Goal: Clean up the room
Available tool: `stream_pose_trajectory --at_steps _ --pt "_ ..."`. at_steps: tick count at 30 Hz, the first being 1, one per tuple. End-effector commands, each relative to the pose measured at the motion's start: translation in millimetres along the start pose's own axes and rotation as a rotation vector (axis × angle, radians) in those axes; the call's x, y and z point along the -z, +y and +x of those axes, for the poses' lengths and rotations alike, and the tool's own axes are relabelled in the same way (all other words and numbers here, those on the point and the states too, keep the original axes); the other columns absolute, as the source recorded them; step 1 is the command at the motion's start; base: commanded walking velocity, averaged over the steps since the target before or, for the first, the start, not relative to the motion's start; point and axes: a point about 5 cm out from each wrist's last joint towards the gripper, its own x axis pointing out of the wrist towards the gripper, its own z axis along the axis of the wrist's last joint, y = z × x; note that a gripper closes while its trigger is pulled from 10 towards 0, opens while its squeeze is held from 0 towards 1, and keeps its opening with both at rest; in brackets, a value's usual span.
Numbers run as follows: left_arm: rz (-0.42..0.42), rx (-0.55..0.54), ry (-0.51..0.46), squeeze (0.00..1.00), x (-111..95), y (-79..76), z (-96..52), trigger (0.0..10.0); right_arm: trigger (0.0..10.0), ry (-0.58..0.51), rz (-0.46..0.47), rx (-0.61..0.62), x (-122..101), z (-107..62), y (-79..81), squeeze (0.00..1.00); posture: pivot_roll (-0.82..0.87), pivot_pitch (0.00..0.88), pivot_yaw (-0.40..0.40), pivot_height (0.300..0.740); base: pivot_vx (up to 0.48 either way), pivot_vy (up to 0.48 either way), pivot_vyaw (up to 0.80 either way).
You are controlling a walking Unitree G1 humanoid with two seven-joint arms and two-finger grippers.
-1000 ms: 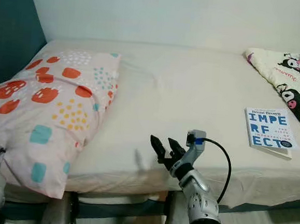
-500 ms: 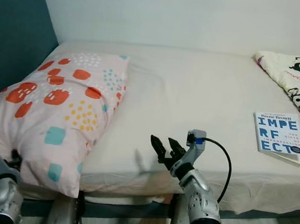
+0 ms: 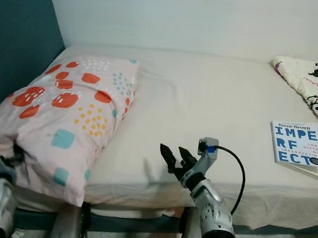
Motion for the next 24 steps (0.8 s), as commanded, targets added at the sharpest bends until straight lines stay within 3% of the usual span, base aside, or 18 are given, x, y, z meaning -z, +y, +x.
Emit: stream_pose_trajectory --at_steps 1,2,4,8,10,13,16,19,20,22,24 --pt "0.076 0.022 -0.014 0.09 -9 2.7 3.6 10.0 10.0 -0.004 -0.003 0.004 0 -0.4 -1.5 0.00 0.07 0.075 -0.087 0.445 0.000 0.000 0.00" --pt "0.121 0.048 -0.023 0.00 -14 3.6 4.6 10.0 10.0 -0.005 -0.003 0.004 0 -0.2 -1.6 0.00 0.07 0.075 -0.087 0.445 0.000 0.000 0.00" --pt "0.162 0.071 -0.029 0.00 -17 4.8 4.3 10.0 10.0 -0.004 -0.002 0.005 0 -0.1 -1.6 0.00 0.07 0.075 -0.087 0.445 0.000 0.000 0.00" --pt "0.379 0.190 -0.118 0.00 -33 3.3 0.9 10.0 10.0 -0.003 -0.002 0.007 0 -0.7 -2.3 0.00 0.07 0.079 -0.089 0.445 0.000 0.000 0.00" --pt "0.413 0.192 -0.140 0.00 -38 4.6 1.0 10.0 10.0 -0.003 -0.002 0.008 0 -1.0 -2.7 0.00 0.07 0.079 -0.089 0.445 0.000 0.000 0.00" --pt "0.517 0.161 -0.228 0.00 -65 7.6 5.0 10.0 10.0 -0.003 -0.001 0.009 0 -0.5 -3.2 0.00 0.07 0.081 -0.092 0.445 0.000 0.000 0.00" --pt "0.528 0.160 -0.244 0.00 -70 6.5 5.5 10.0 10.0 -0.003 -0.001 0.009 0 -0.3 -3.2 0.00 0.07 0.081 -0.092 0.445 0.000 0.000 0.00" --pt "0.451 0.394 -0.405 0.00 -95 -40.2 -5.2 10.0 10.0 -0.002 -0.002 0.008 1 1.5 -2.1 0.00 0.07 0.080 -0.086 0.445 0.000 0.000 0.00" --pt "0.361 0.555 -0.417 0.00 -95 -68.0 -15.7 10.0 10.0 -0.004 -0.002 0.011 1 2.0 -1.9 0.00 0.07 0.081 -0.087 0.445 0.000 0.000 0.00" --pt "0.306 0.649 -0.390 0.00 -92 -83.7 -22.8 10.0 10.0 -0.005 -0.002 0.014 1 2.1 -2.2 0.00 0.07 0.081 -0.087 0.445 0.000 0.000 0.00" --pt "0.248 0.834 -0.366 0.00 -85 -113.5 -44.0 10.0 10.0 -0.006 -0.002 0.025 1 2.6 -2.9 0.00 0.07 0.081 -0.082 0.445 0.000 0.000 0.00"
